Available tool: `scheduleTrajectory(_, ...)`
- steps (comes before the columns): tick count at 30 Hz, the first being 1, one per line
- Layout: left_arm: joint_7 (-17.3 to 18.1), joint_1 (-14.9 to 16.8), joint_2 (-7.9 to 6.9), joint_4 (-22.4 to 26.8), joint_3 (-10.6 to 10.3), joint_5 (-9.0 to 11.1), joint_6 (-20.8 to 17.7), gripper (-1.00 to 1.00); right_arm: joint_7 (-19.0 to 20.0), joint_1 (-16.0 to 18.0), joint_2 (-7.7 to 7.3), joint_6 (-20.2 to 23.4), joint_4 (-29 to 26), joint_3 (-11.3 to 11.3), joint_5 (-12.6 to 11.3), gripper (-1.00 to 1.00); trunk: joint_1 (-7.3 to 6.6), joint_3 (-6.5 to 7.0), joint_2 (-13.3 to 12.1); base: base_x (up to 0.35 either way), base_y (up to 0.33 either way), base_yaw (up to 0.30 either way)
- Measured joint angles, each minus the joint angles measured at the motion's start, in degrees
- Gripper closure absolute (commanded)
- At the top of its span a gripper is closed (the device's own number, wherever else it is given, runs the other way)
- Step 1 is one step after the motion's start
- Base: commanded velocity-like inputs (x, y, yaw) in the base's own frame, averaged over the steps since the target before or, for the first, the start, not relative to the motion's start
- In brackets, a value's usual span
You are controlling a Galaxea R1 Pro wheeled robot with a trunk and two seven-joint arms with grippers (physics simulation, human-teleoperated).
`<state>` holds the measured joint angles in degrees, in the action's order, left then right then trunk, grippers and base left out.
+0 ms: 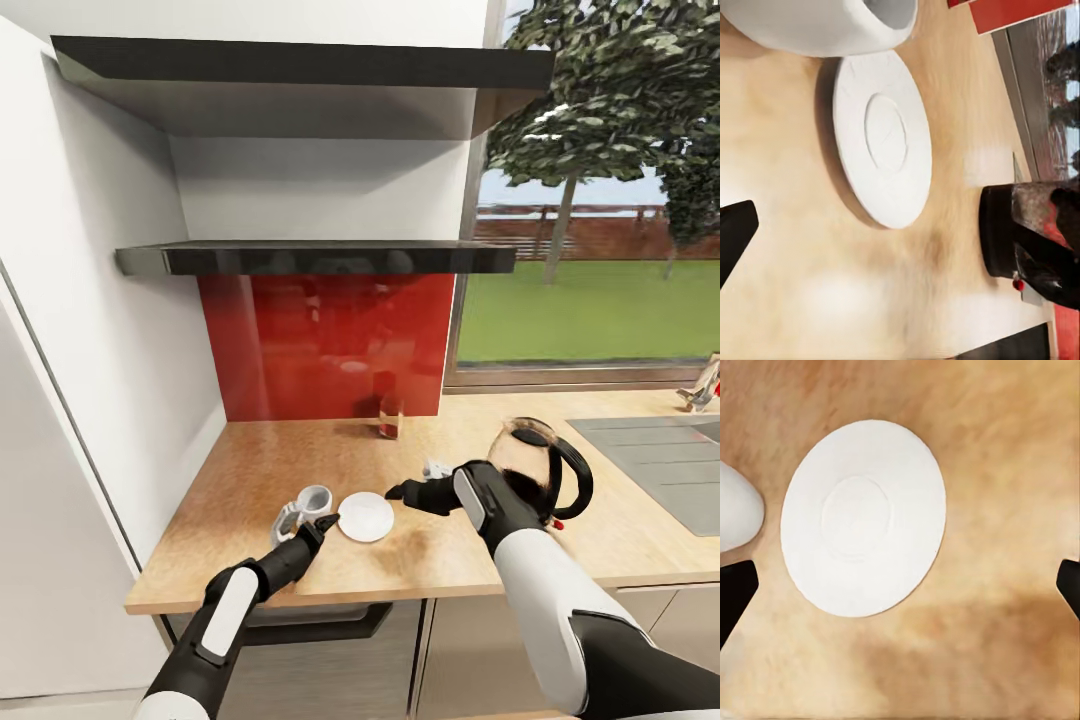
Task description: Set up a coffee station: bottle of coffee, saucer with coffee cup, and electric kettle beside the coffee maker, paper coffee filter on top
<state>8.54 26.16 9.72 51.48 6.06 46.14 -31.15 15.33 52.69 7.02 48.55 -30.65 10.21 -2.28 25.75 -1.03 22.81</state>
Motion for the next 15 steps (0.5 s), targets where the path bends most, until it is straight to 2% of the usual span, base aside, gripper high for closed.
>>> scheduleTrajectory(5,-0.2,0.6,-0.46,1.6,-1.6,1.7,-1.6,-1.0,0.1,0.0,-0.39,0.0,1.6,0.1,0.0,-1.0,0.0,0.0,0.0,0.0,0.0,0.0)
scheduleTrajectory(6,-0.2,1.1,-1.98,9.1,-7.9,7.6,-12.9,-1.0,0.1,0.0,-0.63,-0.1,2.0,0.2,0.0,-1.0,0.01,-0.01,0.0,0.0,0.0,0.0)
scheduleTrajectory(7,-0.3,1.7,-2.43,11.9,-8.3,8.9,-14.2,-1.0,0.2,0.0,-0.81,-0.1,2.0,0.2,0.0,-1.0,-0.01,0.01,0.0,0.0,0.0,0.0)
scheduleTrajectory(8,-0.4,3.1,-3.42,12.4,-8.3,11.0,-16.6,-1.0,0.2,0.0,-1.2,-0.1,2.1,0.2,0.0,-1.0,0.01,0.01,0.0,0.0,0.0,0.0)
scheduleTrajectory(11,-0.7,6.5,-4.37,12.2,-8.2,15.4,-21.1,-1.0,0.2,0.0,-1.51,-0.1,2.0,0.3,-0.1,-1.0,0.0,0.01,0.0,0.0,0.0,0.0)
scheduleTrajectory(13,-0.9,9.1,-4.58,10.7,-8.2,17.1,-22.8,-1.0,1.3,0.0,-1.61,-0.1,1.9,0.3,-0.1,-1.0,0.0,0.01,0.0,0.0,0.0,0.0)
scheduleTrajectory(15,-1.0,12.9,-4.76,7.5,-8.2,18.2,-24.3,-1.0,5.5,0.0,-1.97,-0.1,1.9,0.3,0.0,-1.0,0.0,0.01,0.0,0.0,0.0,0.0)
